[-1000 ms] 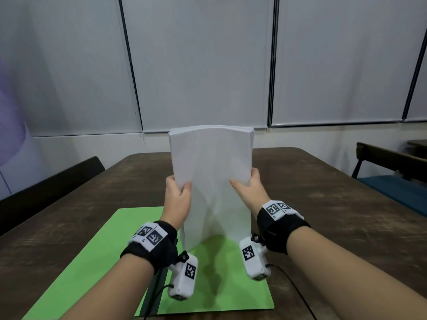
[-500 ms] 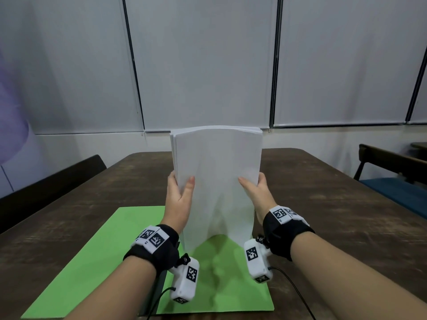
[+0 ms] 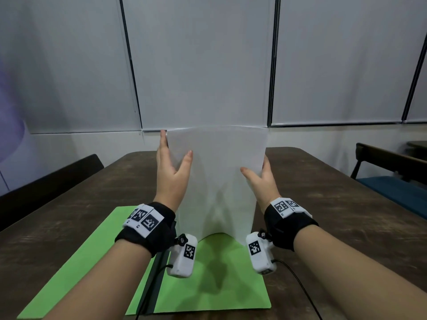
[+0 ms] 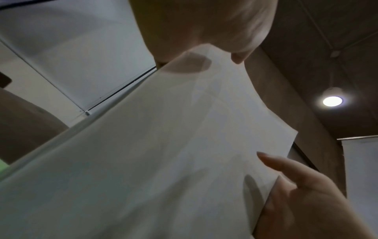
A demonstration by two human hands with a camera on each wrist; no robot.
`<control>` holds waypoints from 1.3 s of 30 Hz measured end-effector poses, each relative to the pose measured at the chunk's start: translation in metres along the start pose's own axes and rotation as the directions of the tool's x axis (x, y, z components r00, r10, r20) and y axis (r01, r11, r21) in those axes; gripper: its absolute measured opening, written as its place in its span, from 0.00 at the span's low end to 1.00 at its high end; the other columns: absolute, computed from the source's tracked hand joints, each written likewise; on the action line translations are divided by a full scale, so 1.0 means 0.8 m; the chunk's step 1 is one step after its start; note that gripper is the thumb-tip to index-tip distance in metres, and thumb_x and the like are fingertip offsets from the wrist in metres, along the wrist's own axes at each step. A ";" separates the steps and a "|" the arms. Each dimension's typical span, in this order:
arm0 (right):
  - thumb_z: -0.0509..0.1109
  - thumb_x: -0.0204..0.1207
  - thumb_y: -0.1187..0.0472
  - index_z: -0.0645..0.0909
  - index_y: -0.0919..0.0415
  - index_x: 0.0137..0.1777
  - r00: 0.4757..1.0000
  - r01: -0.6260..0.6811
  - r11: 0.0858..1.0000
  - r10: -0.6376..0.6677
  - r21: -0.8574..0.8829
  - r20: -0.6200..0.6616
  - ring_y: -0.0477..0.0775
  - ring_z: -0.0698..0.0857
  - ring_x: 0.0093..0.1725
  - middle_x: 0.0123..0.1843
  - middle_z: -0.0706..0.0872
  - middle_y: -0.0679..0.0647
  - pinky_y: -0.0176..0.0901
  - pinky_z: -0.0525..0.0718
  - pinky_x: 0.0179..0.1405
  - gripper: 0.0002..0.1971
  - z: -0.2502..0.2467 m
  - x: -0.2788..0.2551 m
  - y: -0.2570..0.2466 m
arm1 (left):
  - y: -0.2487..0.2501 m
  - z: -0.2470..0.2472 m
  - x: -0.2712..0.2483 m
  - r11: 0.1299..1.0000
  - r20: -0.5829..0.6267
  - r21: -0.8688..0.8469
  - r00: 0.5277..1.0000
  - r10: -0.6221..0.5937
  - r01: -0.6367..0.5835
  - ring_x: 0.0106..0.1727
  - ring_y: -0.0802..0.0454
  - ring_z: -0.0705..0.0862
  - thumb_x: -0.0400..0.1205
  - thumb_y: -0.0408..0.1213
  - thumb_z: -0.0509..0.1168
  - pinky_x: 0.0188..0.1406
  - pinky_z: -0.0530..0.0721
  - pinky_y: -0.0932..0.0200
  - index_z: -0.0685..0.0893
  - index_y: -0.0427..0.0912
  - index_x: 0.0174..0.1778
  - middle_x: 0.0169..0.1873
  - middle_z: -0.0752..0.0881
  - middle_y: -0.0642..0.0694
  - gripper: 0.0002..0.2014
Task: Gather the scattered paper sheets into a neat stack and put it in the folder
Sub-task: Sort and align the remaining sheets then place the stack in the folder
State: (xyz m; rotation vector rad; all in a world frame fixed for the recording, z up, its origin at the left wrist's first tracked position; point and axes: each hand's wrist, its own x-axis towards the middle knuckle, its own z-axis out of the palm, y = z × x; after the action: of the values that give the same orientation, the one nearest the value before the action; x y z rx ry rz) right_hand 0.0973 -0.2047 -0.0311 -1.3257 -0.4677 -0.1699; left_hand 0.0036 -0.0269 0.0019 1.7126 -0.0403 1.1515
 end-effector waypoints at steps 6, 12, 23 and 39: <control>0.73 0.65 0.57 0.57 0.41 0.82 0.991 0.039 0.998 -0.031 -0.056 0.130 0.46 0.78 0.71 0.75 0.76 0.45 0.56 0.75 0.74 0.45 0.006 -0.002 0.000 | 0.000 0.007 -0.009 0.991 0.079 0.111 0.995 0.068 -0.077 0.68 0.90 0.52 0.84 0.42 0.62 0.66 0.51 0.88 0.47 0.55 0.84 0.74 0.58 0.61 0.37; 0.74 0.75 0.60 0.61 0.54 0.80 0.999 0.013 0.999 -0.011 -0.049 0.045 0.47 0.82 0.65 0.66 0.82 0.48 0.54 0.76 0.73 0.36 0.003 0.008 -0.007 | 0.015 -0.010 0.015 0.986 0.029 0.099 0.991 0.132 -0.135 0.76 0.72 0.59 0.84 0.43 0.62 0.77 0.56 0.65 0.54 0.61 0.81 0.75 0.61 0.62 0.32; 0.78 0.71 0.64 0.49 0.40 0.82 0.987 0.160 0.964 -0.151 -0.211 0.058 0.44 0.82 0.63 0.65 0.80 0.46 0.48 0.78 0.71 0.49 -0.005 0.009 -0.018 | 0.014 -0.030 0.029 0.966 -0.015 0.222 0.990 0.143 -0.136 0.55 0.62 0.75 0.80 0.44 0.68 0.60 0.74 0.64 0.77 0.52 0.55 0.56 0.77 0.51 0.10; 0.80 0.68 0.64 0.58 0.40 0.76 0.968 0.241 0.905 -0.198 -0.350 0.155 0.43 0.83 0.55 0.61 0.79 0.42 0.31 0.81 0.57 0.44 -0.015 0.026 -0.065 | -0.001 -0.016 0.026 0.992 0.014 0.027 0.992 -0.125 0.125 0.63 0.51 0.82 0.81 0.45 0.67 0.62 0.82 0.54 0.67 0.43 0.73 0.62 0.81 0.47 0.27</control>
State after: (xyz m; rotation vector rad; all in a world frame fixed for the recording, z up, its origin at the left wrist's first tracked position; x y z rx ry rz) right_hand 0.0991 -0.2263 0.0221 -1.6535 -0.7109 -0.3850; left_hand 0.0068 -0.0074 0.0163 1.7223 0.0721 1.0506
